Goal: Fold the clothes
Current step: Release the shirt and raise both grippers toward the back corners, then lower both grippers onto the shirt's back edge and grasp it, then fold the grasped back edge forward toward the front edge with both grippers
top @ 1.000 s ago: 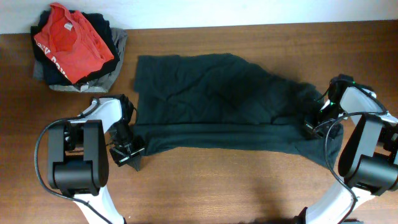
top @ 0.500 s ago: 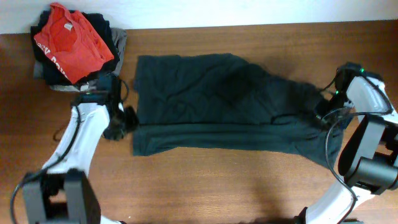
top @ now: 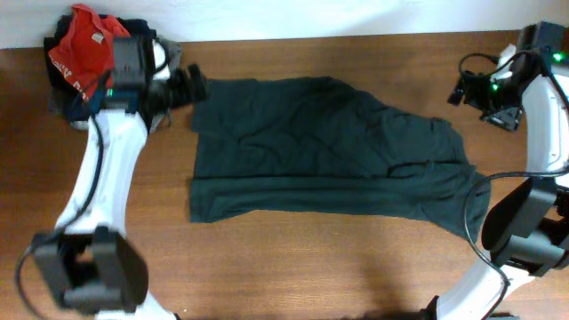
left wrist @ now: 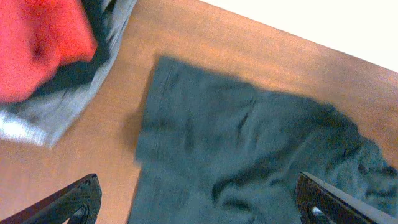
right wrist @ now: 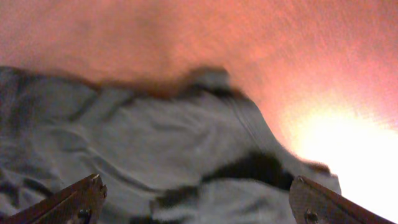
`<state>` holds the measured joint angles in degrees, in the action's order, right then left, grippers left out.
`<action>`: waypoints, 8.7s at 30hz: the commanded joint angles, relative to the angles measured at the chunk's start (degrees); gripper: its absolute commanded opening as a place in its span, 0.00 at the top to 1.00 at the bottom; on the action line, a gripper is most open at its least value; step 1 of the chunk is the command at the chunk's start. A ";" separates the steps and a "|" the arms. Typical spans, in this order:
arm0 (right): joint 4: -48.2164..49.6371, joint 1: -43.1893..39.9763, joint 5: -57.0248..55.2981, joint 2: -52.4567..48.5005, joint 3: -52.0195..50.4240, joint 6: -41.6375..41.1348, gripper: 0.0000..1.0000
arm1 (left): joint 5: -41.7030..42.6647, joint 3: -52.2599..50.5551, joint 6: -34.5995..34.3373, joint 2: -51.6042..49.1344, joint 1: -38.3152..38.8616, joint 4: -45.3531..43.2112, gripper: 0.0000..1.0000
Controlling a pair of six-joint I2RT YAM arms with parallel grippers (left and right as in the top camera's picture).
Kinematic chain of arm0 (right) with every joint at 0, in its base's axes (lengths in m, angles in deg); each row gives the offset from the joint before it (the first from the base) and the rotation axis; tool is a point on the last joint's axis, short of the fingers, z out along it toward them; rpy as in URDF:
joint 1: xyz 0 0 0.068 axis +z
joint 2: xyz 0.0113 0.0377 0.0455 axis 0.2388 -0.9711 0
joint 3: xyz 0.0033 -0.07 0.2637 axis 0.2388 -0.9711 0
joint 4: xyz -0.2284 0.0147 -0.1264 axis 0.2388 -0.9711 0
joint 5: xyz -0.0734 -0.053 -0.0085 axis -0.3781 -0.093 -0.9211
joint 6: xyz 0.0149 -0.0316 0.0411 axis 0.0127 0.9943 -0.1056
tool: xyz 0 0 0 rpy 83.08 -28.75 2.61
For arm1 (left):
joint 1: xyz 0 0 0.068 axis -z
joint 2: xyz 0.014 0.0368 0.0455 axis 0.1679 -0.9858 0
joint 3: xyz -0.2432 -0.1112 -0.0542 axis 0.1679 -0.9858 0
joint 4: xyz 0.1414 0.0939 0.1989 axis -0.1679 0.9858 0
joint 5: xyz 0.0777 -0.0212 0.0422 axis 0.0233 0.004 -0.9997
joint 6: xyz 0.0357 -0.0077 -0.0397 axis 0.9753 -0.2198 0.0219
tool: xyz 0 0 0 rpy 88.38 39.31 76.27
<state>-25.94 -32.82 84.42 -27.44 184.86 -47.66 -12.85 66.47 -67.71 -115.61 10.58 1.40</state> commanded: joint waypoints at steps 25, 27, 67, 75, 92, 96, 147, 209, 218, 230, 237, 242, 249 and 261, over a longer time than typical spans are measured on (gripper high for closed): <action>-3.19 5.66 2.54 -0.22 1.01 2.97 0.01 | 1.70 37.27 9.68 -41.57 1.14 5.68 0.01; -3.41 5.66 2.54 -0.22 0.96 2.95 0.01 | 1.18 37.27 11.28 -42.21 1.11 5.27 0.01; 15.45 6.25 3.41 -3.23 0.96 2.93 0.01 | 7.26 37.27 12.04 -47.87 1.55 1.38 0.99; 23.58 6.23 6.23 -13.68 0.96 2.27 0.02 | 7.26 37.27 12.07 -47.87 1.57 4.17 0.99; 25.00 7.80 16.44 -22.82 0.96 0.33 0.01 | 7.26 37.27 12.07 -47.87 1.57 4.39 0.99; 20.72 9.64 16.39 -22.82 0.96 1.42 0.01 | 7.26 37.27 12.07 -47.87 1.57 4.81 0.99; -32.20 11.87 -4.70 -21.18 22.08 0.74 0.95 | 0.22 46.45 13.62 -39.23 1.55 38.47 0.99; -10.40 11.76 1.27 -29.22 27.82 -1.64 0.96 | -11.89 47.21 10.73 -38.91 1.57 46.38 1.00; -27.52 11.76 -3.37 -29.11 39.01 -1.64 0.96 | -11.91 51.82 10.71 -35.56 1.51 53.81 1.00; -32.20 11.87 -3.37 -28.63 38.34 -1.64 0.96 | -11.87 51.34 10.75 -34.97 1.46 58.40 1.00; -32.22 11.87 -3.87 -23.52 36.00 -1.66 0.96 | -10.91 51.34 11.02 -34.27 1.46 58.42 1.00; -32.20 11.87 -8.07 -15.96 30.23 -2.71 0.89 | -8.90 51.34 12.70 -31.32 1.46 58.42 1.00; -32.20 11.87 -8.07 -10.47 20.83 -2.69 0.85 | -6.69 51.34 12.70 -29.66 1.84 58.42 1.00; -32.02 11.87 -9.38 -9.99 6.21 -2.69 0.83 | -2.86 36.02 13.35 -29.33 3.61 58.42 1.00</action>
<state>-57.88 -21.21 76.86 -37.54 191.66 -50.17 -16.96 106.27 -55.51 -146.41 13.81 59.65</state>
